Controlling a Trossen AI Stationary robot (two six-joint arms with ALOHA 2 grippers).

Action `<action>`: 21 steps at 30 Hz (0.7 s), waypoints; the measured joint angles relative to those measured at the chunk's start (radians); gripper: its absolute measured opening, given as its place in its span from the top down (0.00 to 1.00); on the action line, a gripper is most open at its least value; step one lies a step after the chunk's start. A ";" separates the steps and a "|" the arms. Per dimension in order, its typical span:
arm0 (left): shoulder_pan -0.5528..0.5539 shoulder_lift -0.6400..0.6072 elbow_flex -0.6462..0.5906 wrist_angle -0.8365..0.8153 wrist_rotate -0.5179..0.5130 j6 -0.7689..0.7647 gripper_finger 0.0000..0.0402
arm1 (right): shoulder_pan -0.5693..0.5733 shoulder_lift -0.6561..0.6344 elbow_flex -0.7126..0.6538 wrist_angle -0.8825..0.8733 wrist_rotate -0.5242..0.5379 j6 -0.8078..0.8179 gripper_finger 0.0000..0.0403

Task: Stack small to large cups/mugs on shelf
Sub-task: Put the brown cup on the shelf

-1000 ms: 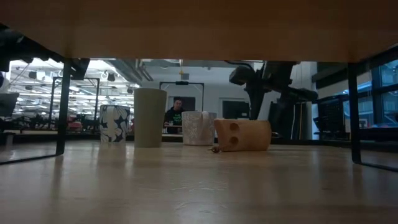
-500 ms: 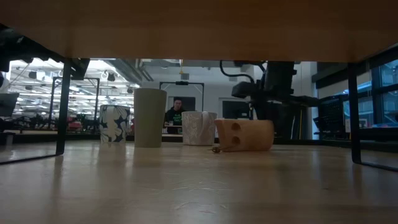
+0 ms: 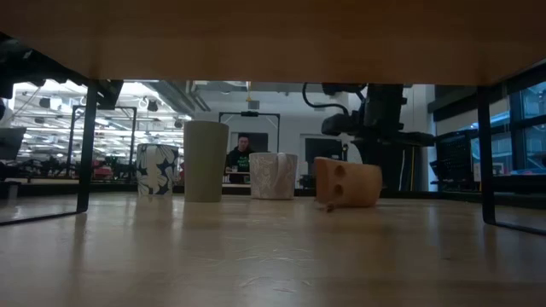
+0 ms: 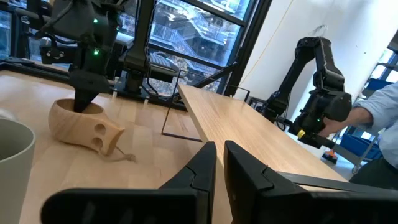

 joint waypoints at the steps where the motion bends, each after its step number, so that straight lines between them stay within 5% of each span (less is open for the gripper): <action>1: 0.000 0.000 0.000 0.000 0.000 0.000 0.93 | -0.007 0.000 0.000 0.000 -0.002 -0.016 0.90; 10: 0.000 0.000 0.000 0.000 0.000 0.000 0.93 | -0.037 0.001 0.083 -0.112 -0.098 -0.208 0.90; 21: 0.000 0.000 0.000 0.000 0.000 0.000 0.93 | -0.015 0.001 0.469 -0.475 -0.077 -0.368 0.89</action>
